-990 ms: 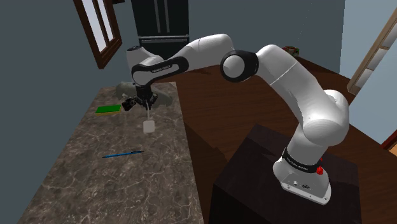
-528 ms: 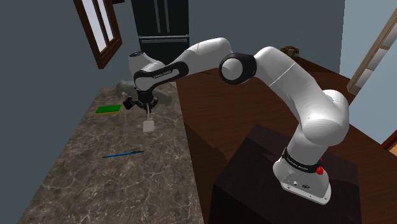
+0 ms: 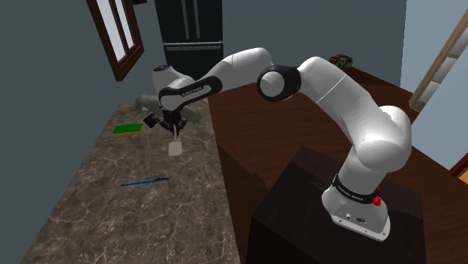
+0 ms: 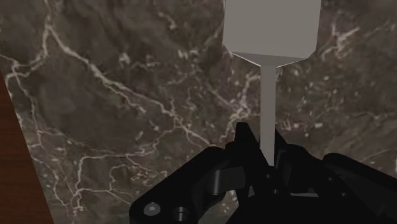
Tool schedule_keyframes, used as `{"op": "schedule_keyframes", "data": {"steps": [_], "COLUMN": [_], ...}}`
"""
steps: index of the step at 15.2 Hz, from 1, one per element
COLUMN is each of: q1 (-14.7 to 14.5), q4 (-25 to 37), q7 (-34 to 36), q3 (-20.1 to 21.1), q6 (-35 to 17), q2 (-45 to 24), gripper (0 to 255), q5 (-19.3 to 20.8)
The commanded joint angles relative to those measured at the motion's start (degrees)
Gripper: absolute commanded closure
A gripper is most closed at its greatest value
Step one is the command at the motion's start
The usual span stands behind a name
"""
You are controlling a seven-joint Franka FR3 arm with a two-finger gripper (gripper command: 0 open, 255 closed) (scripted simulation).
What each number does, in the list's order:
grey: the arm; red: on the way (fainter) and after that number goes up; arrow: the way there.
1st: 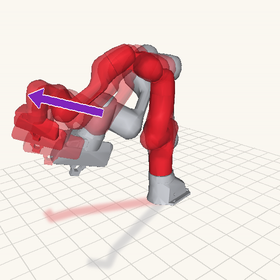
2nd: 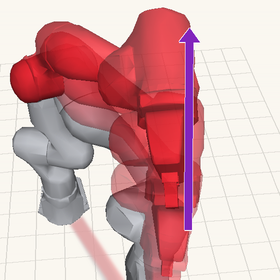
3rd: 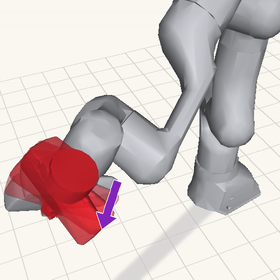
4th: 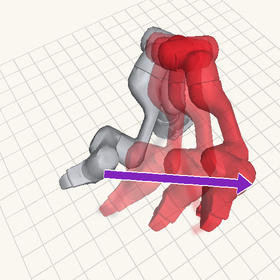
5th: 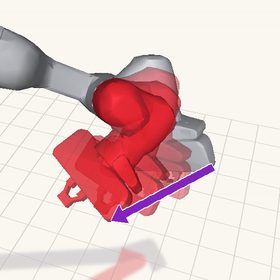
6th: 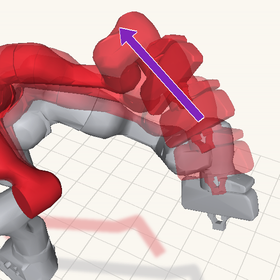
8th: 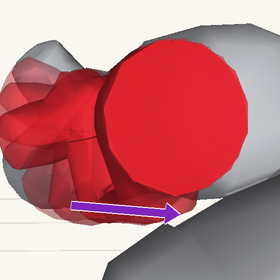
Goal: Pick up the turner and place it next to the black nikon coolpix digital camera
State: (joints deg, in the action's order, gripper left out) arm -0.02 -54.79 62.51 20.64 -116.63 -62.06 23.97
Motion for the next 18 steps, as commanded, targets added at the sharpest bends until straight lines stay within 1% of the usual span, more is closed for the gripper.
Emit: {"op": "schedule_keyframes", "data": {"steps": [1, 2, 6, 7, 11, 18], "q1": [-0.26, 0.04, 0.28, -0.26, 0.06, 0.06], "q4": [0.03, -1.17, -2.25, 0.02, -0.77, -0.76], "q7": [-0.04, 0.09, 0.25, -0.04, -0.21, -0.21], "q3": [0.05, 0.12, 0.17, 0.05, 0.91, 0.91], "q6": [0.29, -0.11, -0.54, 0.29, 4.00, 4.00], "q2": [-0.68, 0.05, 0.63, -0.68, 3.77, 3.77], "gripper": [255, 0, 0, 0, 0, 0], "q5": [-0.09, -0.07, -0.05, -0.09, -0.86, -0.86]}}
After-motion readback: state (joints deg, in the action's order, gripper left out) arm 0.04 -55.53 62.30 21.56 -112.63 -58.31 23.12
